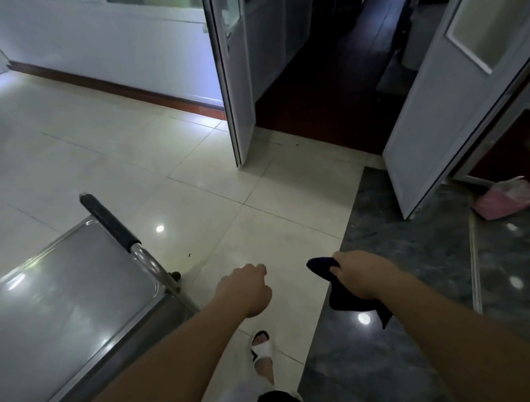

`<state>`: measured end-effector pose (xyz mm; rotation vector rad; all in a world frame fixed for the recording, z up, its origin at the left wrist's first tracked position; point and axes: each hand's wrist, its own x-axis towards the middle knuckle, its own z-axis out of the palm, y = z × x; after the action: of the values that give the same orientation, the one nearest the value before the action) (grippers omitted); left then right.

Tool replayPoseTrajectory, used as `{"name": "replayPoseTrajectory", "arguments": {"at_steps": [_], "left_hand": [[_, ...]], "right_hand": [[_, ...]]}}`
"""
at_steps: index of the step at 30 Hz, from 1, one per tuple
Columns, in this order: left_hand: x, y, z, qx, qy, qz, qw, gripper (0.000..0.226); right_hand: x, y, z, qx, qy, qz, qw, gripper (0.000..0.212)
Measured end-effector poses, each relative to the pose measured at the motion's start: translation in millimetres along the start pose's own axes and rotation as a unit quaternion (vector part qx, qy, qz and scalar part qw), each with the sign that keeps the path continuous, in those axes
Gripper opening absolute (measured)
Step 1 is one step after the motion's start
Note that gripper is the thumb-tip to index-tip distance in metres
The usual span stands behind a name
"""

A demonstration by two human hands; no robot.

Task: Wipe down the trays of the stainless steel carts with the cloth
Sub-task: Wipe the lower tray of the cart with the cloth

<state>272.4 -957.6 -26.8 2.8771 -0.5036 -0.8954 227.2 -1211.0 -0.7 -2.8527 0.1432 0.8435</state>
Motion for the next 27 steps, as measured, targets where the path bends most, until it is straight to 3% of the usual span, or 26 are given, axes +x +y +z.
{"name": "replayPoseTrajectory", "arguments": {"at_steps": [4, 15, 21, 27], "left_hand": [[74.7, -5.2, -26.2, -0.016, -0.019, 0.006, 1.0, 0.053], [259.9, -41.4, -167.9, -0.01, -0.013, 0.014, 1.0, 0.049], [350.1, -73.6, -226.3, -0.031, -0.009, -0.034, 0.999, 0.051], [441.9, -113.4, -284.9, -0.094, 0.023, -0.142, 0.985, 0.053]], "right_hand": [[73.8, 11.2, -33.4, -0.002, -0.002, -0.001, 1.0, 0.022], [261.3, 11.1, -159.3, 0.002, -0.006, 0.007, 1.0, 0.032], [385.6, 11.0, -220.0, -0.007, -0.023, -0.021, 0.999, 0.025], [532.8, -13.9, -303.2, -0.047, -0.039, -0.094, 0.994, 0.031]]}}
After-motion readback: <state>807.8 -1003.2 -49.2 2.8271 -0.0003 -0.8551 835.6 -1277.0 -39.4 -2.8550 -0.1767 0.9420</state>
